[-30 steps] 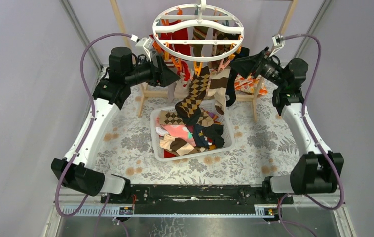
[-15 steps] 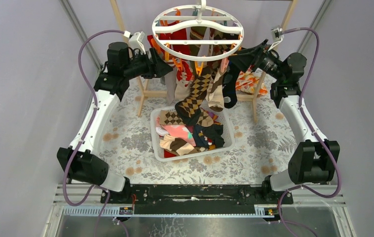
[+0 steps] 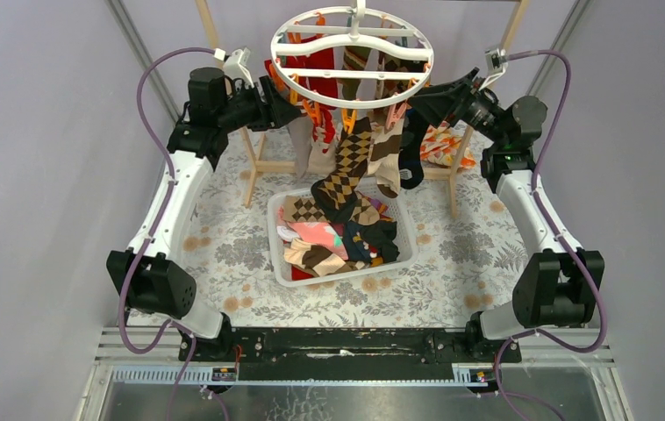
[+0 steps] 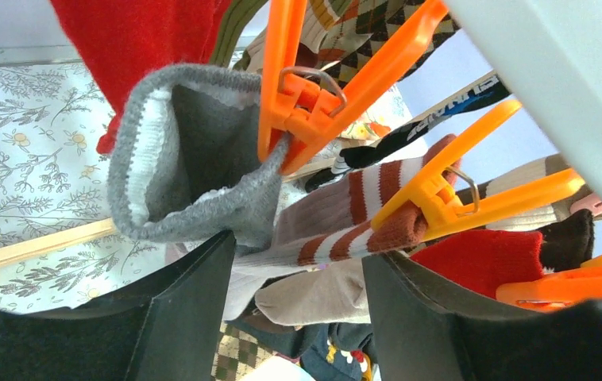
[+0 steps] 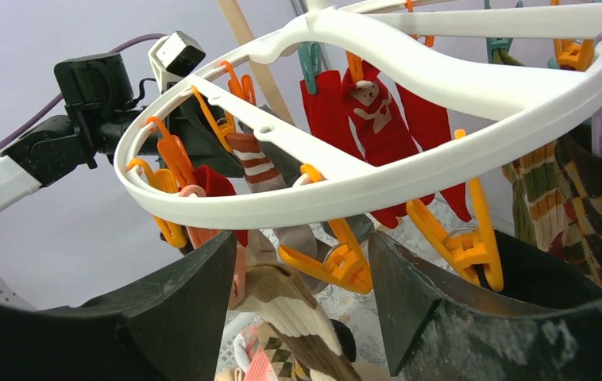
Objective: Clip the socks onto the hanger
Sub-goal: Rotate the hanger at the clothesline.
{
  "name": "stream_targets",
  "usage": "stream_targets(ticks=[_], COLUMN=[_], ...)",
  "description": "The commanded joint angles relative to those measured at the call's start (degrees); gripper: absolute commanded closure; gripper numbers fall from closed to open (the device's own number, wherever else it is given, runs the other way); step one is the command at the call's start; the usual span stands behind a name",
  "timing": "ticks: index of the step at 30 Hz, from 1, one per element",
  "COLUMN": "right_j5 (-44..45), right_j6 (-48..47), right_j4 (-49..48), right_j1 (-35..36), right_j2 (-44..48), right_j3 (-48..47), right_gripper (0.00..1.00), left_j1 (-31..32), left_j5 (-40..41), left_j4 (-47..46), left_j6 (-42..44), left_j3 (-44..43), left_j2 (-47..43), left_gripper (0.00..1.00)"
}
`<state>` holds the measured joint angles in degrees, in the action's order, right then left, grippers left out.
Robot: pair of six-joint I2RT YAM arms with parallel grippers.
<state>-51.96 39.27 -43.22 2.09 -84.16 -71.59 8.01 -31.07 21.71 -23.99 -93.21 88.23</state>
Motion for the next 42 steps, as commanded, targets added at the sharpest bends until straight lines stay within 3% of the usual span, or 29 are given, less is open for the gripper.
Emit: stream_targets(ticks=[1,5,12,14,18,23,35,38,42], right_j5=[1.7,1.2,7.8,10.9,17.4,25.1,39.1,44.7,48.3], right_j6=[0.2,1.1,-9.3,-11.0,-12.5,-16.4,-20.7,-20.4,-19.8], right_j4=[-4.5,-6.4,1.2,1.0,-0.2,4.5,19.2,22.4,26.0], right_j1=[-0.3,0.9,6.6,7.3,8.7,12.5,26.4,30.3,34.5], right_j2=[-0.4,-1.1,1.4,3.0,7.6,13.9,12.6,11.3,9.3], right_j3=[-0.6,-0.7,2.2,3.9,8.4,10.8,1.4,-2.2,-6.2], right_gripper=[0.32,0.32,0.37,0.43,0.67,0.81,0.76,0.76,0.74], left_j1=[-1.2,-1.6,-1.7,-1.8,-2.4,-4.3,-4.4,-4.6,-3.7], left_j5=[-1.7,-2.8,-3.9,-4.5,-5.5,-10.8,-11.9,-12.2,-17.3], left_j4=[-3.5,-3.9,-4.3,-4.2,-4.1,-2.6,13.6,14.6,14.1], left_j6=[-0.9,-1.9,-2.6,-2.8,-3.2,-8.1,1.1,1.1,-1.7], left_j3=[-2.1,-2.3,-2.3,-2.3,-2.1,-1.9,-7.6,-8.2,-7.7], left_j2=[0.1,-0.3,-0.9,-1.1,-2.1,-5.1,-12.9,-15.7,-17.4], left_gripper=[0.35,0.37,0.39,0.40,0.40,0.40,0.33,0.35,0.29])
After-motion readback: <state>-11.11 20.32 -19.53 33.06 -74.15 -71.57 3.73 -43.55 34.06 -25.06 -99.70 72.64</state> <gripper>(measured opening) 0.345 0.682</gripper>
